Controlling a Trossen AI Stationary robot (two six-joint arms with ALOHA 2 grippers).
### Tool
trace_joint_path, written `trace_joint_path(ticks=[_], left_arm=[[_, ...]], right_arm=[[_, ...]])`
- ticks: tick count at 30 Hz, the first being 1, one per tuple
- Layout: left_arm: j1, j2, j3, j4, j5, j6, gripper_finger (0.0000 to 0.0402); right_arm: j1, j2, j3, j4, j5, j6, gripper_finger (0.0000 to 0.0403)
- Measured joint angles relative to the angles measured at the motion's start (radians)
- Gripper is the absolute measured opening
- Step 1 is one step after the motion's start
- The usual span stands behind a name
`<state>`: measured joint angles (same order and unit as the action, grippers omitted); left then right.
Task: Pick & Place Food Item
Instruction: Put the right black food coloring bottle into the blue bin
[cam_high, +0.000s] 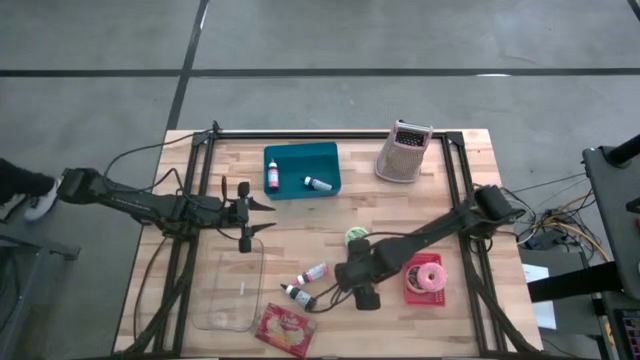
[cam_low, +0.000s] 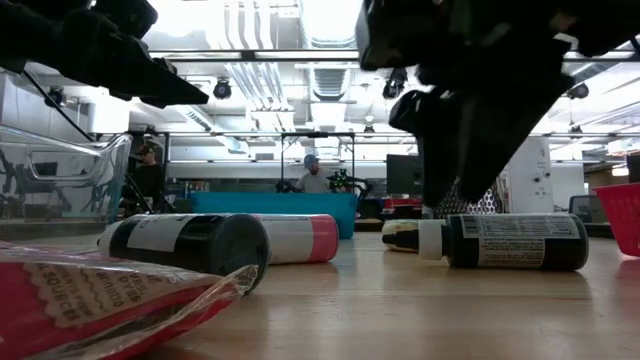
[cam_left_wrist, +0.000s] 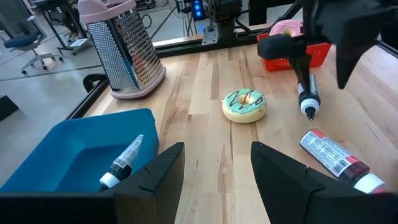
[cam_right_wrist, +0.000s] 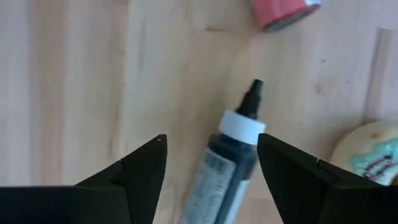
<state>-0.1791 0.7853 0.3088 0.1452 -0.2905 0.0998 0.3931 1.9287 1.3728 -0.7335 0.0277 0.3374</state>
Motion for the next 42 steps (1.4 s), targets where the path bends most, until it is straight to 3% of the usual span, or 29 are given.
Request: trace_joint_path(ticks=[10,42], left_arm=[[-0.001,0.0,-0.001,-0.004,0.003,0.008,0.0188],[-0.001,0.0,-0.002,-0.004,0.004,0.02,0.0188]], right_arm=[[-0.036,0.101,0.083,-0.074,-0.034,-0.047,0.0241],[-0.073,0.103,0.083,-0.038,-0.081,-0.03,0.0228]])
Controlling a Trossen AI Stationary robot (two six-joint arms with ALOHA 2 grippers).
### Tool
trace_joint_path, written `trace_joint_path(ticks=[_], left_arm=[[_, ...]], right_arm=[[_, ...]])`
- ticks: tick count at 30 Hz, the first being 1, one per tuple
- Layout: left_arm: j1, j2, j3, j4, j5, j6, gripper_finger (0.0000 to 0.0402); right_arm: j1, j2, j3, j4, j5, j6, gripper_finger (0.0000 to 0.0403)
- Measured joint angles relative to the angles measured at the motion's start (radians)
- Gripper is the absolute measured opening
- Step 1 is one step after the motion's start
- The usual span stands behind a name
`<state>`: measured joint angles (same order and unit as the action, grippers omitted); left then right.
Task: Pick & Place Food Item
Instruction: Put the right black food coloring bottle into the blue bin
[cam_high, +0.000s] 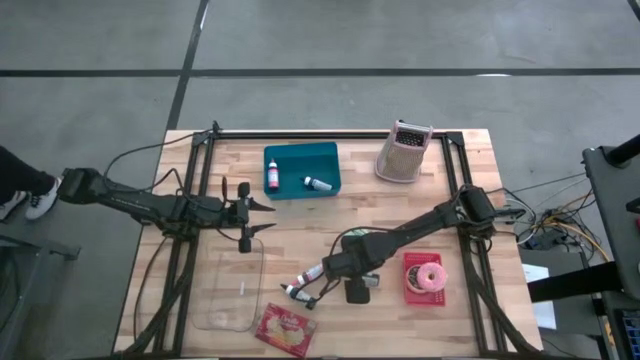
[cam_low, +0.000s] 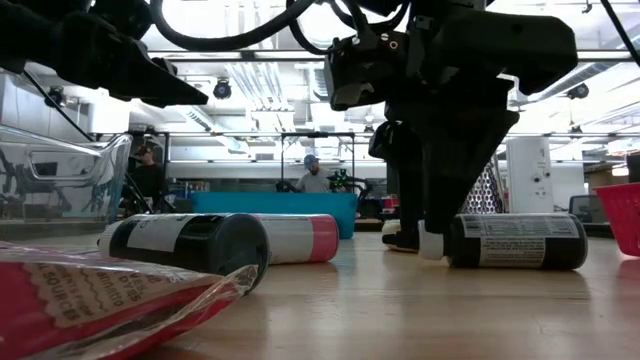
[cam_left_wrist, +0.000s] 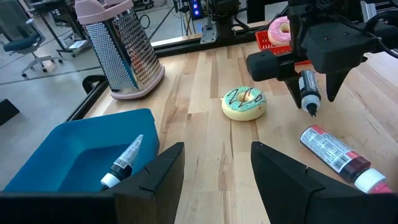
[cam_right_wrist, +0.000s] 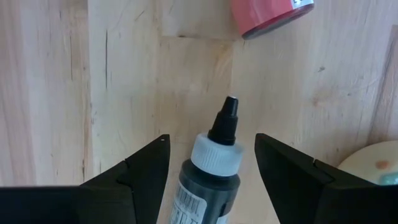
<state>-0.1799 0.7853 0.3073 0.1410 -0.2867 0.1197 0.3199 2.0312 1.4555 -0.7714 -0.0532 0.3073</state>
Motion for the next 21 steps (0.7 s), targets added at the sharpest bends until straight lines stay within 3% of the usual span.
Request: trace_joint_path(ticks=[21], left_arm=[[0.0,0.0,0.0,0.0,0.0,0.0,0.0188]], right_arm=[[0.003,0.0,-0.034,0.014,0.022,-0.008,0.0226]])
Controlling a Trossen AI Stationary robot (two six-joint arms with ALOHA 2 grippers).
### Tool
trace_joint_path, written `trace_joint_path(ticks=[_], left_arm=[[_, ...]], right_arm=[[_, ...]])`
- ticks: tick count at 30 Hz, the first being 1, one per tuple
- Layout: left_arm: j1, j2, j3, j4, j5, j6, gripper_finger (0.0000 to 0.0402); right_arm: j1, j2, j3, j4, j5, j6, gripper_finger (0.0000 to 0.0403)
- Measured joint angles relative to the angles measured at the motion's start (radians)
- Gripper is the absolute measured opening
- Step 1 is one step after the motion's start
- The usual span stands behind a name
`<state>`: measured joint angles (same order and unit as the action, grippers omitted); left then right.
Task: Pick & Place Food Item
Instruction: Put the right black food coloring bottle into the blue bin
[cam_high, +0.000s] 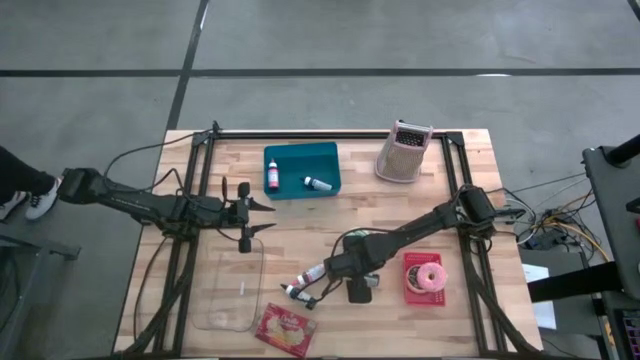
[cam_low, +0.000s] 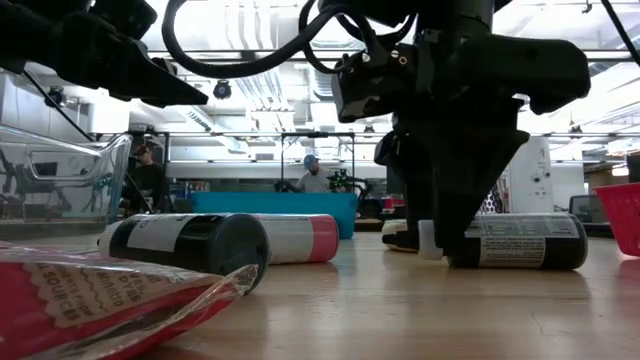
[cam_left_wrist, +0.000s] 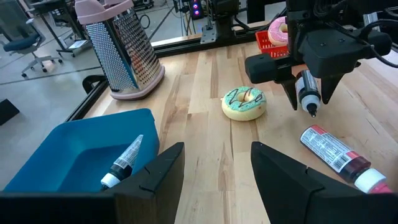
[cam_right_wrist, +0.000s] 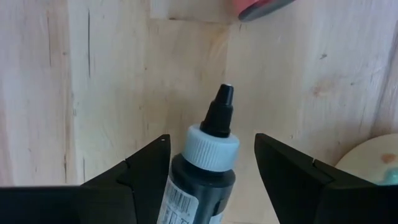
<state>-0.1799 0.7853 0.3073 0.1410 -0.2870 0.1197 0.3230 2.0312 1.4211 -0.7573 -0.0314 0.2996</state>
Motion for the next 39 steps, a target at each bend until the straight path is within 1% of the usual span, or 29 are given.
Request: trace_joint_path(ticks=[3,5,9,12,13,23,27,33,39], left_arm=[[0.0,0.0,0.0,0.0,0.0,0.0,0.0188],[0.0,0.0,0.0,0.0,0.0,0.0,0.0188],[0.0,0.0,0.0,0.0,-0.001,0.0,0.0188],[0.0,0.0,0.0,0.0,-0.001,0.0,0.0188],[0.0,0.0,0.0,0.0,-0.001,0.0,0.0188],[0.0,0.0,0.0,0.0,-0.004,0.0,0.0188],[0.0,0.0,0.0,0.0,-0.004,0.0,0.0188],[0.0,0.0,0.0,0.0,-0.004,0.0,0.0188],[0.0,0.0,-0.001,0.0,-0.004,0.0,0.0188]], right_arm=[[0.001,0.0,-0.011,0.012,0.001,0.004,0.0213],[0.002,0.0,-0.02,0.016,0.003,0.004,0.0197],[0.007,0.0,-0.025,0.025,0.005,0.009,0.0152],[0.007,0.0,-0.024,0.031,0.007,0.016,0.011],[0.009,0.0,-0.023,0.033,0.006,0.019,0.0103],[0.036,-0.001,-0.022,0.064,0.008,0.014,0.0103],[0.047,-0.006,0.0,0.065,0.02,0.013,0.0103],[0.06,-0.051,0.049,0.083,0.1,-0.016,0.0103],[0.064,-0.145,0.036,0.226,0.23,-0.104,0.0103]])
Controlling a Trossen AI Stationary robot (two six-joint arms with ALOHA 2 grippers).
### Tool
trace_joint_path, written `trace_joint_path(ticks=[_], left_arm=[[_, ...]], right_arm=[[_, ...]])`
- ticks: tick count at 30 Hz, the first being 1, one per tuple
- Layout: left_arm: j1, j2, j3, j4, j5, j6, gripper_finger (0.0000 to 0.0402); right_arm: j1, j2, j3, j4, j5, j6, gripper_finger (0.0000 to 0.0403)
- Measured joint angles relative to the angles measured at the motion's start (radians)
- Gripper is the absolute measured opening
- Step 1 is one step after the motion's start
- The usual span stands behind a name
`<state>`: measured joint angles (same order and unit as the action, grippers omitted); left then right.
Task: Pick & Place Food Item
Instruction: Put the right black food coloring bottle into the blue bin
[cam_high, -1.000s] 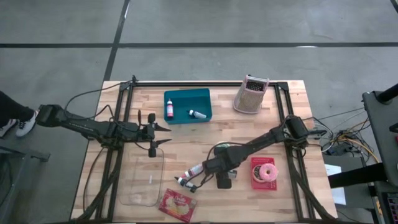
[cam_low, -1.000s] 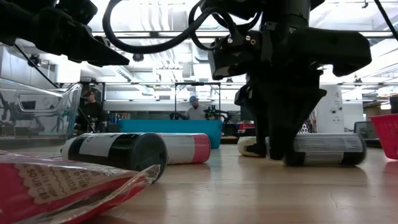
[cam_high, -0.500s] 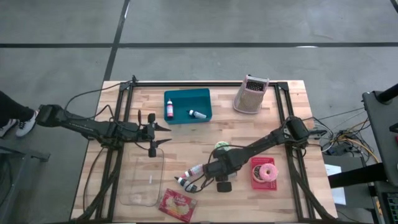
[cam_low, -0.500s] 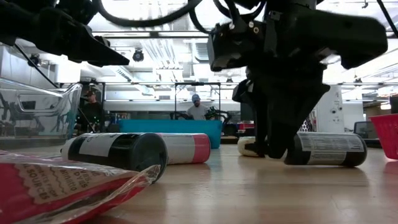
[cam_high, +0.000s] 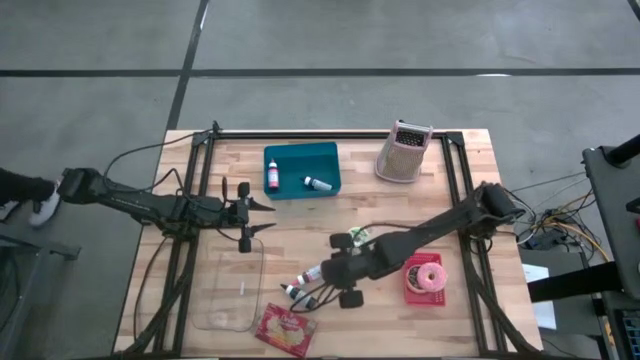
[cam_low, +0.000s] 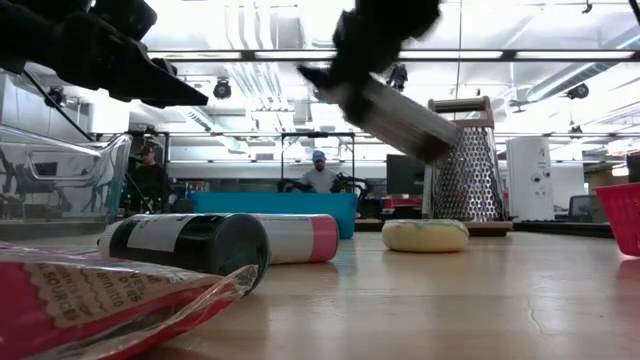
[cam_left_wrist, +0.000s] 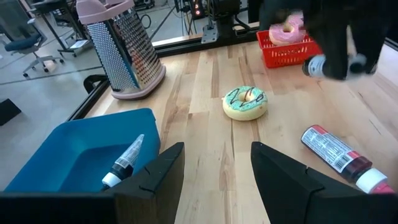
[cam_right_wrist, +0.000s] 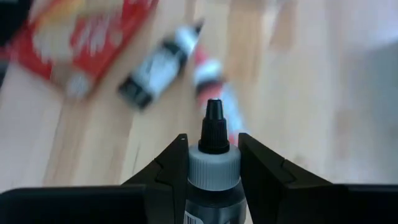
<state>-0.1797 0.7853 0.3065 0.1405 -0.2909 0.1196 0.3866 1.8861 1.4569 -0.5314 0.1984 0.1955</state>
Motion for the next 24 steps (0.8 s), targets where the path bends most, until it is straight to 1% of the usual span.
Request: trace_joint_path(ticks=[5,10,14,16,24], left_arm=[[0.0,0.0,0.0,0.0,0.0,0.0,0.0188],[0.0,0.0,0.0,0.0,0.0,0.0,0.0188],[0.0,0.0,0.0,0.0,0.0,-0.001,0.0188],[0.0,0.0,0.0,0.0,0.0,-0.001,0.0188],[0.0,0.0,0.0,0.0,0.001,0.003,0.0188]], right_arm=[[-0.009,-0.03,-0.006,0.137,0.107,-0.148,0.0103],[-0.055,-0.03,-0.019,0.293,0.119,-0.275,0.0103],[-0.12,-0.03,-0.068,0.446,0.118,-0.349,0.0103],[-0.163,-0.032,-0.108,0.54,0.111,-0.372,0.0103],[-0.387,-0.061,-0.339,0.997,-0.03,-0.382,0.0103]])
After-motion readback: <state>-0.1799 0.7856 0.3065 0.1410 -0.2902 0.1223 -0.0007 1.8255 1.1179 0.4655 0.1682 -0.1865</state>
